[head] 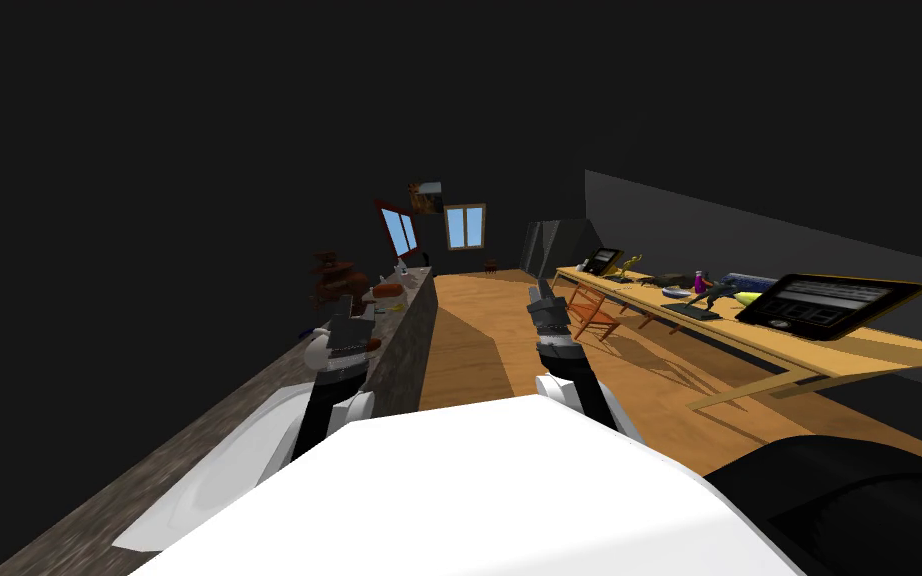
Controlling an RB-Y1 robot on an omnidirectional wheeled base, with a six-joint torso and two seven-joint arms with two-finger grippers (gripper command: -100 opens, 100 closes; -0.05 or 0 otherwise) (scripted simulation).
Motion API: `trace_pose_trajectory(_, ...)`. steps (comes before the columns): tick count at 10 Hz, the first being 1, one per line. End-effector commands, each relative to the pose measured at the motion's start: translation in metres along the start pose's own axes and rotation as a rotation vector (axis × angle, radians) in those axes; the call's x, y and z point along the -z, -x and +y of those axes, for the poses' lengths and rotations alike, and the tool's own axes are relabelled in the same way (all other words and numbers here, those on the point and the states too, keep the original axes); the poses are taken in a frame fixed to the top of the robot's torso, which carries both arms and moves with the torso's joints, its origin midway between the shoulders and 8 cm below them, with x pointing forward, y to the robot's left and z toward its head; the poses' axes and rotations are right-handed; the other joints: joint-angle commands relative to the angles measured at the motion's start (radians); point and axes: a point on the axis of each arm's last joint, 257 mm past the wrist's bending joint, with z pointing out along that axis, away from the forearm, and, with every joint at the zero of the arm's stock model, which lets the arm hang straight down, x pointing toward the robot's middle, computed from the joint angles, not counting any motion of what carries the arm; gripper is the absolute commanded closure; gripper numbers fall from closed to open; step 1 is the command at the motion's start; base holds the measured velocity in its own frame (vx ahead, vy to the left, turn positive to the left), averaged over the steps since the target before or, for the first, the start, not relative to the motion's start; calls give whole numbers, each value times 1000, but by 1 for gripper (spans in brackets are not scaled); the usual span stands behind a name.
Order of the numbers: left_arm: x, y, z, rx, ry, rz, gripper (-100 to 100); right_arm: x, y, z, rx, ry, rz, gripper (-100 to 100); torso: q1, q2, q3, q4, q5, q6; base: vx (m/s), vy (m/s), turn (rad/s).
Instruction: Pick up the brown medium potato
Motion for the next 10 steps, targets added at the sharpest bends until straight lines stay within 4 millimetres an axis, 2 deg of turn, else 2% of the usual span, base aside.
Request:
trace_pose_trajectory(1,-1,4,8,-5,39,-2,-100,0,0,0,0,0,0,0,0,0,0,0,0,0,-29,9,-40)
trace_pose_trajectory(10,-1,23,53,-16,234,-30,-100,0,0,0,0,0,0,0,0,0,0,0,0,0,-16,9,-18)
